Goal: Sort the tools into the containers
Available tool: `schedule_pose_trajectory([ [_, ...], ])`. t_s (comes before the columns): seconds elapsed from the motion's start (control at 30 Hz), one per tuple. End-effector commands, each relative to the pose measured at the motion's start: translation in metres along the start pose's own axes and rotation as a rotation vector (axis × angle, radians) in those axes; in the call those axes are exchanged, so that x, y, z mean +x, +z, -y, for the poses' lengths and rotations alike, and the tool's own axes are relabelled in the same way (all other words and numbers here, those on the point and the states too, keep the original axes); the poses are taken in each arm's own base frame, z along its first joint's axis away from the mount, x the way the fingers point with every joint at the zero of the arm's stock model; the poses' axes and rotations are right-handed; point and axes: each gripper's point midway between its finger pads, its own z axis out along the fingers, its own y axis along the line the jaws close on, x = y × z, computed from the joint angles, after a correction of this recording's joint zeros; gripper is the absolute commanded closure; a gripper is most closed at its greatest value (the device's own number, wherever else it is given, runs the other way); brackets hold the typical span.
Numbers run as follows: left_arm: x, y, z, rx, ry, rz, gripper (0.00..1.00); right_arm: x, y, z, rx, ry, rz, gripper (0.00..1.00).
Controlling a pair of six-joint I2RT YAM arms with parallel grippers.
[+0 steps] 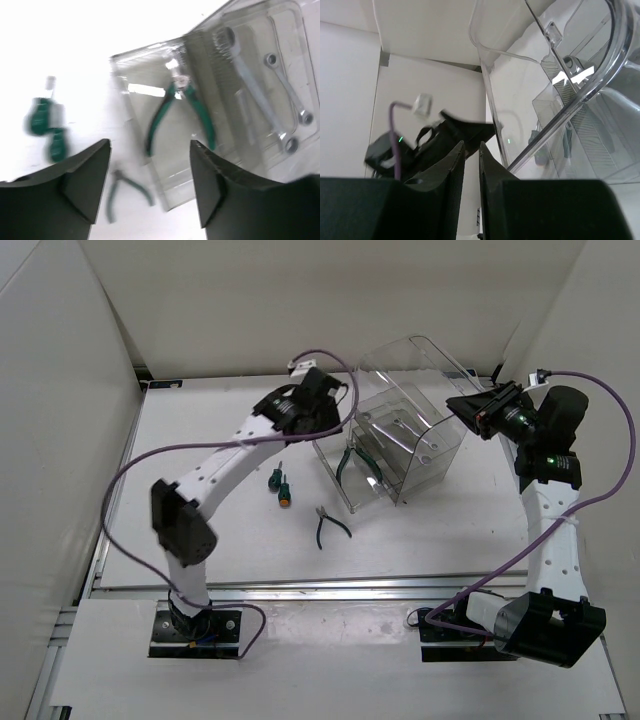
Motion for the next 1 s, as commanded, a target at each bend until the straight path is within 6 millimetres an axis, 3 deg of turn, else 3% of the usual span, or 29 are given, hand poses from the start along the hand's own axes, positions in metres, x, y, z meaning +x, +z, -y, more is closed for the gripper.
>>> schedule_pose_trajectory([
  [0.0,-0.006,-0.042,-0.033,-0.001,0.105,0.098,0.27,-0.004,-0.004,-0.019,-0.061,-0.053,0.016,0.79],
  [0.03,0.019,-0.043,-0.051,0.018,0.121,0.069,0.29,-0.004,-0.003,-0.019,-0.061,-0.054,0.015,0.79],
  [0.1,0.043,-0.044,-0.058,0.093,0.168,0.046,0.31,-0.003,-0.004,-0.017,-0.058,-0.044,0.016,0.79],
  [0.13,0.046,-0.056,-0.063,0.13,0.173,0.064,0.31,-0.004,-0.004,-0.018,-0.06,-0.046,0.017,0.79],
  [0.17,0.069,-0.043,-0.076,0.116,0.201,0.031,0.31,-0.003,-0.003,-0.017,-0.058,-0.044,0.015,0.79],
  [0.27,0.109,-0.032,-0.093,0.092,0.27,-0.055,0.31,0.0,-0.005,-0.015,-0.056,-0.037,0.01,0.79],
  [0.4,0.145,-0.024,-0.093,0.092,0.326,-0.128,0.31,0.002,-0.005,-0.014,-0.057,-0.034,0.007,0.79],
  [0.7,0.2,0.001,-0.094,0.025,0.336,-0.324,0.32,0.003,-0.007,-0.013,-0.038,-0.031,0.004,0.79],
  [0.97,0.219,0.01,-0.092,0.002,0.328,-0.384,0.35,0.003,-0.008,-0.011,-0.016,-0.025,0.004,0.79],
])
